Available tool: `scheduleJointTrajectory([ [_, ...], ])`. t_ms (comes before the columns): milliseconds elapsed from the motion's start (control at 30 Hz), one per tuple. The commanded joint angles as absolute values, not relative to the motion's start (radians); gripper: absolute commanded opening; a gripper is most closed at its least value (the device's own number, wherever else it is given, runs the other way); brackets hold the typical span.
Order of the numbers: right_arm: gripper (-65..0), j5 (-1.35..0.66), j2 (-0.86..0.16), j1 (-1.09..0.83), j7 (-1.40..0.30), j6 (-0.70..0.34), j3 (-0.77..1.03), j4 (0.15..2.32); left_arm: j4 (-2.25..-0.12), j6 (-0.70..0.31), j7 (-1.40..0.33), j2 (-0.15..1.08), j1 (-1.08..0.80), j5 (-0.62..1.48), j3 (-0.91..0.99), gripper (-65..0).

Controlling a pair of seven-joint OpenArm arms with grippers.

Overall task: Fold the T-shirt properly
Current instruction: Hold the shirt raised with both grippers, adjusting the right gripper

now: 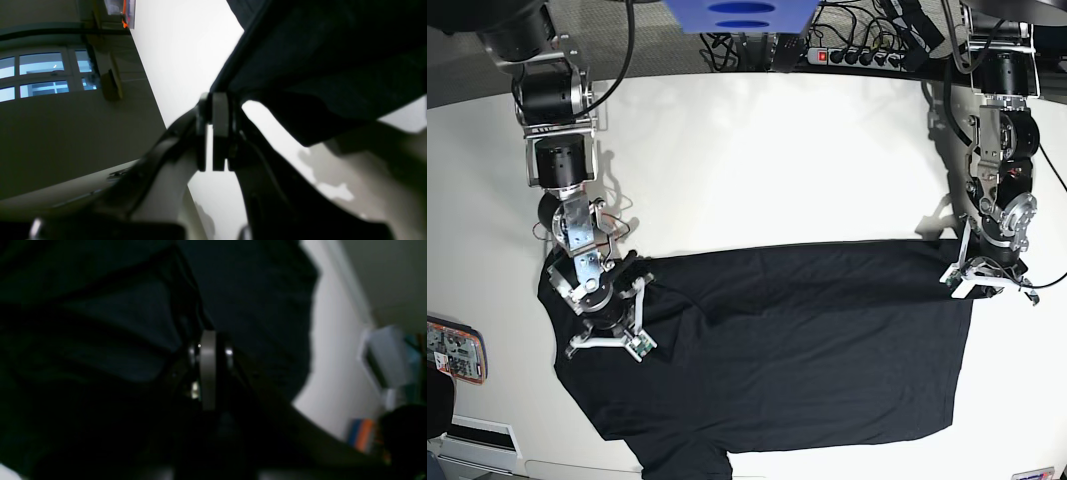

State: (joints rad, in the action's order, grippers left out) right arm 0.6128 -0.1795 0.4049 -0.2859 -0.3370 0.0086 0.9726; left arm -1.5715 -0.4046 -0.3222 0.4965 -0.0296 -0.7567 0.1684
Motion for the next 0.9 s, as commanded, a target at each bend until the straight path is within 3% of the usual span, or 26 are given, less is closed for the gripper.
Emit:
scheduleJointTrajectory([
  [0, -65.0, 0.608, -0.185, 0.455, -0.266, -0.321, 0.013, 0.980, -1.587, -0.383, -0.321, 0.515, -0.012, -0.765, 0.176, -65.0],
  [467, -65.0, 0.608, -0.183, 0.578, -0.266, -0.283, 0.008, 0.834, -1.587, -0.383, -0.321, 0.515, -0.021, -0.765, 0.174, -65.0],
  [500, -62.6, 0.608, -0.183, 0.578, -0.266, -0.266, 0.007, 0.826, -1.587, -0.383, -0.321, 0.515, -0.021, -0.765, 0.174, -65.0],
  [700, -29.1, 0.608, -0.183, 0.578, -0.266, -0.255, 0.005, 0.823, -1.587, -0.383, -0.321, 0.515, -0.022, -0.765, 0.174, -65.0],
  [800, -18.9, 0.608, -0.182, 0.578, -0.266, -0.252, 0.010, 0.828, -1.587, -0.383, -0.321, 0.515, -0.022, -0.765, 0.174, -65.0],
  [867, -15.7, 0.608, -0.182, 0.578, -0.266, -0.251, 0.012, 0.828, -1.587, -0.383, -0.321, 0.515, -0.022, -0.765, 0.174, -65.0],
])
